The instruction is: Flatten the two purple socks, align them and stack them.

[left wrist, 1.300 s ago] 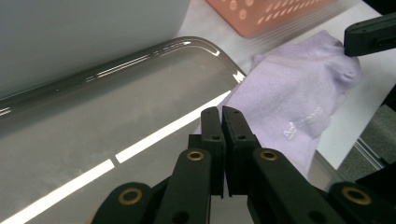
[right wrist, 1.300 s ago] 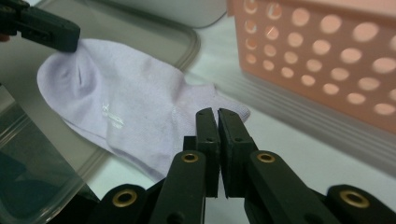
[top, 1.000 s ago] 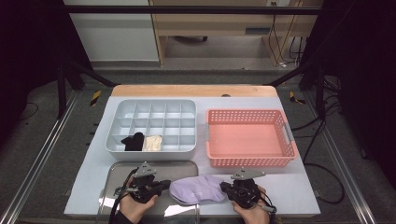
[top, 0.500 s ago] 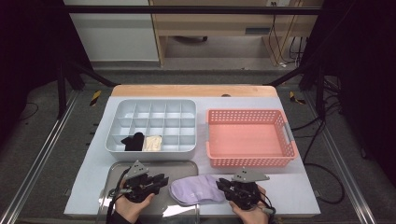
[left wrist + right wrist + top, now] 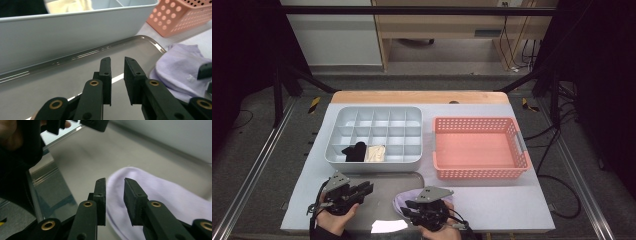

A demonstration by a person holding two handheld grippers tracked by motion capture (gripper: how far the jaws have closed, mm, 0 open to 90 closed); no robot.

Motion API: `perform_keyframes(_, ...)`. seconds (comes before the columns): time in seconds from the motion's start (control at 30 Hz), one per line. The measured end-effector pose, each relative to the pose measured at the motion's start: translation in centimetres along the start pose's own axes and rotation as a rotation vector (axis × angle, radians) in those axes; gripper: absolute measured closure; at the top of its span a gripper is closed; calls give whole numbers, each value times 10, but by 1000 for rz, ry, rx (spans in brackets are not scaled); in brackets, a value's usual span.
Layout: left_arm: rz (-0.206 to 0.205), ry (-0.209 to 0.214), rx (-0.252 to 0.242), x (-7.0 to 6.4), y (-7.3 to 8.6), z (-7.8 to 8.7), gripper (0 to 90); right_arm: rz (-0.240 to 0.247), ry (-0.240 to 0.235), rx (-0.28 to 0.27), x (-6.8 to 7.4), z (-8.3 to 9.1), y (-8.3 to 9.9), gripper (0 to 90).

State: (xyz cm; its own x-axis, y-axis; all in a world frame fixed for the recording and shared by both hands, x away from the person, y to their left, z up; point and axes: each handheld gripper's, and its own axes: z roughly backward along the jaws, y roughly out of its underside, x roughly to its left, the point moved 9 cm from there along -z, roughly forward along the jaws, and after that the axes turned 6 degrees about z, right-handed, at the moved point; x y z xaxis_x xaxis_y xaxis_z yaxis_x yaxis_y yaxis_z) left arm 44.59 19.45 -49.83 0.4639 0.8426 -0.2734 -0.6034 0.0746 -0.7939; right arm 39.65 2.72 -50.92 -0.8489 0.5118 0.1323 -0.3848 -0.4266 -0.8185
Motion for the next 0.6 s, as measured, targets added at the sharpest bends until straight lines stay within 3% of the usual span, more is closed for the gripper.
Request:
perform_keyframes(0.07,6,-5,-2,3,0,1,757,9,-13,22,5,-7,2,761)
perform_keyframes(0.2,16,-5,-16,4,-3,5,757,6,20,90,3,-18,11,878)
perform_keyframes(0.43,38,-1,-48,6,-9,11,755,21,-14,44,12,-20,2,883)
perform_keyframes(0.6,31,12,-53,1,-10,12,747,20,-46,100,19,-35,14,843)
